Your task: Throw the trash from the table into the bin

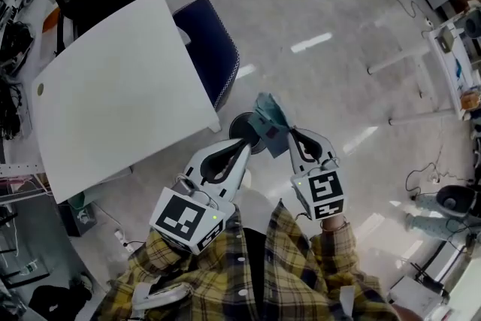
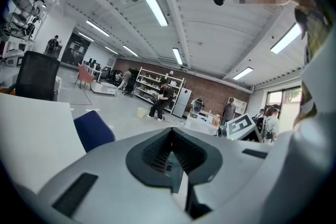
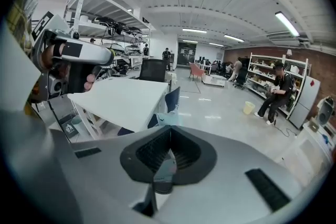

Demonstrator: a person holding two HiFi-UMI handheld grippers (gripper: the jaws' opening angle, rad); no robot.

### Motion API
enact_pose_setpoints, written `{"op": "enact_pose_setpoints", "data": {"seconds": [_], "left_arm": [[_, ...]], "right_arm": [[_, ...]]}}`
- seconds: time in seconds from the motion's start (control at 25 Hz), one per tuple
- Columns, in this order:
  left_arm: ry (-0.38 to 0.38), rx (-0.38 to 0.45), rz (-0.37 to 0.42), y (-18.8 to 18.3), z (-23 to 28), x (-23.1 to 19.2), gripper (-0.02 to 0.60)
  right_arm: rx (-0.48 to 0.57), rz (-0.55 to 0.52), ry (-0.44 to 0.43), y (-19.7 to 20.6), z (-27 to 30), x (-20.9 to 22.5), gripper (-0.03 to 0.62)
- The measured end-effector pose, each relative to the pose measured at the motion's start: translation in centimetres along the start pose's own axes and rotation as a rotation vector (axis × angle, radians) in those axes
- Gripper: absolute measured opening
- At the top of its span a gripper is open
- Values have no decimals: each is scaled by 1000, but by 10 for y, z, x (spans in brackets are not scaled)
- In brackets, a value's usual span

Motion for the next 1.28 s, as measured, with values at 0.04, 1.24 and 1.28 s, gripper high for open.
{"op": "enact_pose_setpoints", "data": {"seconds": [0.04,1.24,1.28], "left_arm": [[4,-6,-1,1,1,-1,8],[10,-221,-33,223,68,-97,8],[11,-227,-39,236,73,-103,8]], "right_arm": [[-11,4,4,2,1,-1,-2],[-243,157,-52,241,188,-34,-2],[-249,158,-51,254,200,-36,-2]]}}
Point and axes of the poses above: the fingertips, and each gripper's own axes: z forward along the fingers, x to its right, y out of its underside, the point moved 10 cm from there along -z, backward along the fingers, and after that the axes turned 4 degrees about -z, right-handed, at the moved point
